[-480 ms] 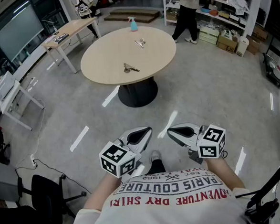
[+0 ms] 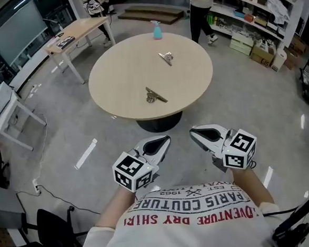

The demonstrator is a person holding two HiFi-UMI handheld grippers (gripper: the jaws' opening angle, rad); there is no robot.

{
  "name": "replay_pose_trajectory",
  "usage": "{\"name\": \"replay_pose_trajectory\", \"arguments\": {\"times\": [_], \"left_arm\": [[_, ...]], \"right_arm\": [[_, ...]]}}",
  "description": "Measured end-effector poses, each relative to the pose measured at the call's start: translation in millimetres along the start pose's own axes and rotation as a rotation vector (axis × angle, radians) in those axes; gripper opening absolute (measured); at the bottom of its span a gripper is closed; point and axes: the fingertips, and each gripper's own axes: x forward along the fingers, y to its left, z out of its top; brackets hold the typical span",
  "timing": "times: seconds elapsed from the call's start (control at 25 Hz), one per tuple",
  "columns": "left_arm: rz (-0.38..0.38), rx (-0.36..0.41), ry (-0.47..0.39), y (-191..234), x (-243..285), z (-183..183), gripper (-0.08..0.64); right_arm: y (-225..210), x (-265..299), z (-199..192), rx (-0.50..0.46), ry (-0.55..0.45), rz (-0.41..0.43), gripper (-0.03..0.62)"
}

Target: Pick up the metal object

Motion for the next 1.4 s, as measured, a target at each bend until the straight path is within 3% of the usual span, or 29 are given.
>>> {"name": "replay_pose_trajectory", "arguments": {"times": [0.72, 0.92, 1.04, 1.2, 1.4], "left_arm": [[0.136, -0.051, 0.049, 165.0, 80.9, 9.6, 0.003], [0.171, 0.042, 0.139, 214.9, 104.8, -7.5, 0.009], [0.179, 0.048, 0.210, 253.9, 125.4, -34.5, 0.158], [0.120, 0.048, 0.330, 288.0, 158.9, -84.4, 0.365], [0.106, 0.050, 0.501, 328.1, 191.6, -149.5, 0.376]], "right_arm": [[-140.8, 121.1, 1.7, 0.052, 0.082, 0.154, 0.002], [-178.1, 146.0, -5.6, 0.083, 0.131, 0.169, 0.002], [-200.6, 155.4, -13.8, 0.116, 0.156, 0.166, 0.002], [-229.0, 163.7, -23.7, 0.153, 0.186, 0.152, 0.002], [-258.3, 169.8, -36.2, 0.197, 0.218, 0.124, 0.002]]}}
